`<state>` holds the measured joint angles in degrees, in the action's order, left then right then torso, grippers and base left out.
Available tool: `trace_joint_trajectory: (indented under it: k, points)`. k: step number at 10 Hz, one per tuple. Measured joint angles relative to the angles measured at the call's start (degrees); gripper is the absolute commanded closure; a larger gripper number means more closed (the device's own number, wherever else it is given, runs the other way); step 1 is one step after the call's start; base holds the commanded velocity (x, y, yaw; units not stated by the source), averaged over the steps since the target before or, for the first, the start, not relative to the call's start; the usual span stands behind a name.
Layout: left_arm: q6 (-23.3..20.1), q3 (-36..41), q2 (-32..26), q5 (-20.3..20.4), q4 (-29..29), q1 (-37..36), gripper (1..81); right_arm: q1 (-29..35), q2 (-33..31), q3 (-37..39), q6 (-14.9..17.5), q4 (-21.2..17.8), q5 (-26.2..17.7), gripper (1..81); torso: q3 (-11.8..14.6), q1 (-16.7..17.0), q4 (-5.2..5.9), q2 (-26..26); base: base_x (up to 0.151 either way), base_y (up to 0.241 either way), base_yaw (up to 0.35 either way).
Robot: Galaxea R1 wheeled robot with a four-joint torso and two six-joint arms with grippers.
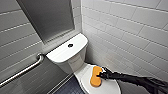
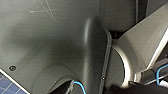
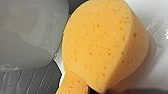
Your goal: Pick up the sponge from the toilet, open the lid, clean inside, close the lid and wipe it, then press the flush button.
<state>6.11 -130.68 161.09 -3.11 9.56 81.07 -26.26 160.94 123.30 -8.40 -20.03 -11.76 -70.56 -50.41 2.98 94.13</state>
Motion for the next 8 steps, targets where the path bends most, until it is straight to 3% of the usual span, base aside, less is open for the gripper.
trace_joint_trajectory:
  k: [4, 8]
  points:
    - [0.12, -0.11, -0.76, -0.02, -0.02, 0.68, 1.0, -2.34, 2.93, 6.22, 0.22, 0.18, 3.50, 81.1, 0.00, 0.00, 0.00, 0.00, 0.000, 0.000, 0.000]
    - [0.11, 0.00, -0.23, -0.02, -0.02, 0.68, 1.0, -4.56, -1.13, 1.97, 0.20, 0.16, 7.33, 81.1, 0.00, 0.00, 0.00, 0.00, 0.000, 0.000, 0.000]
